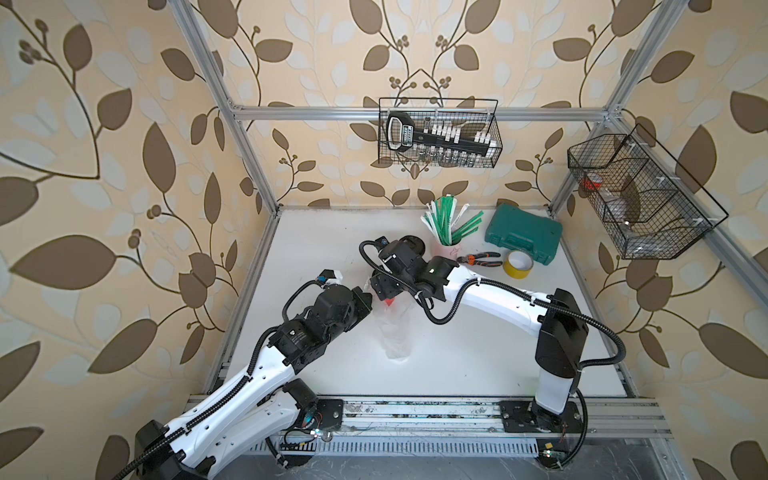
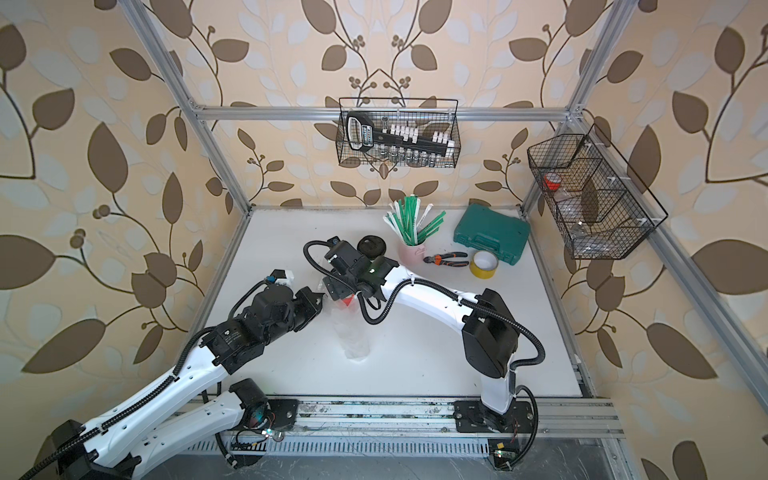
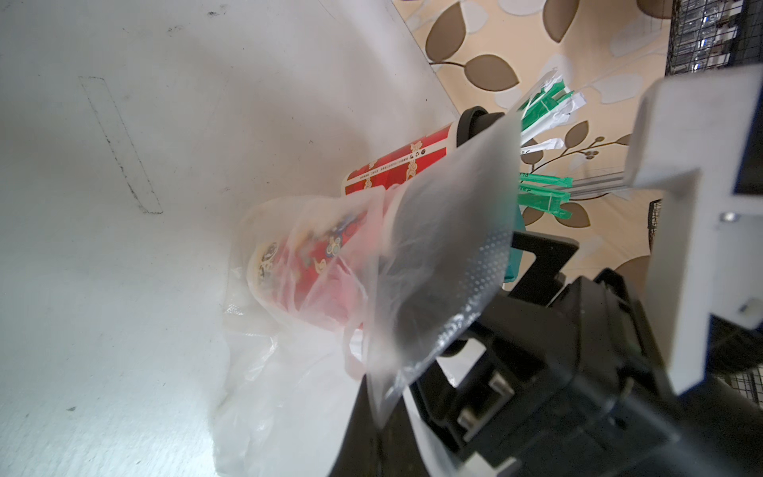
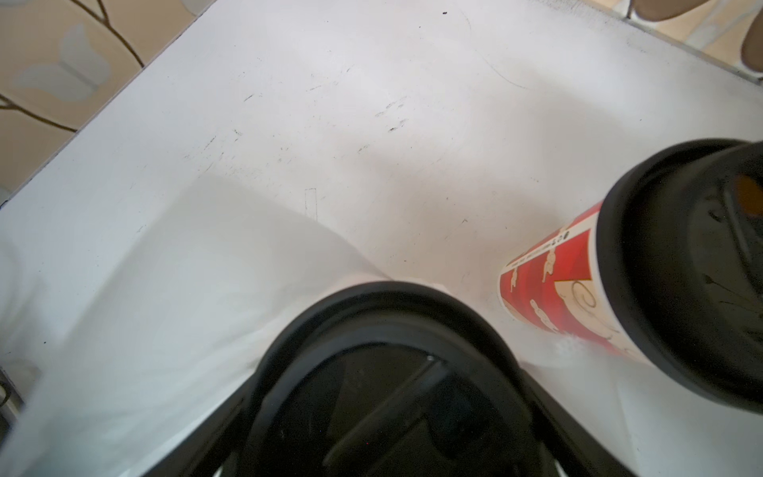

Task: Pack milk tea into plastic carrier bags
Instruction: Place the milk tea cup in the plastic carrier bag.

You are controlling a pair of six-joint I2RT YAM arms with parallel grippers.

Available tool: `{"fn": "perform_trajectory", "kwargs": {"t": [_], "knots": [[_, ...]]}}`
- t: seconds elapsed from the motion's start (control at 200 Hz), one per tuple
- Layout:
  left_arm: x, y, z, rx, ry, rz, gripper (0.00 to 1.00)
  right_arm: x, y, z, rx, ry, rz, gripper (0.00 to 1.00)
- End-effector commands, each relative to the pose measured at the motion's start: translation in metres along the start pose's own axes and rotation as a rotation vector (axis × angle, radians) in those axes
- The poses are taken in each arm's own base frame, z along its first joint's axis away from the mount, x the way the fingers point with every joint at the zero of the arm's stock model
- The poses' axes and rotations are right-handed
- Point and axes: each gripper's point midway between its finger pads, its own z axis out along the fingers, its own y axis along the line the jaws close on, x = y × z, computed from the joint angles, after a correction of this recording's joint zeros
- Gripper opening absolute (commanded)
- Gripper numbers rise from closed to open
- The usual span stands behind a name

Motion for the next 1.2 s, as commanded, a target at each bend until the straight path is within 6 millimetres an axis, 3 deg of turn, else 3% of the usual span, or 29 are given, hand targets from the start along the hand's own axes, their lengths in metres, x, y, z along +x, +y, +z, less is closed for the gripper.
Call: {"fn": "perform_trajectory", "kwargs": {"t": [0.0,0.28,0.98,1.195], "knots": [[-0.010,0.004,-0.001,-0.008,-0.053,0.005,0.00,0.012,0.003,0.011,-0.005,0.035,0.002,0.84],[-0.010,0.006,-0.001,-0.017,-0.051,0.006,0.00,-0.004,0.003,-0.004,-0.012,-0.001,0.001,0.95],[-0.010,0.006,-0.001,-0.021,-0.052,0.008,0.00,-0.047,-0.004,-0.052,-0.036,-0.100,0.004,0.99],[-0.011,0.008,-0.002,-0.028,-0.058,0.008,0.00,-0.066,-0.009,-0.091,-0.044,-0.173,0.012,0.99]]}}
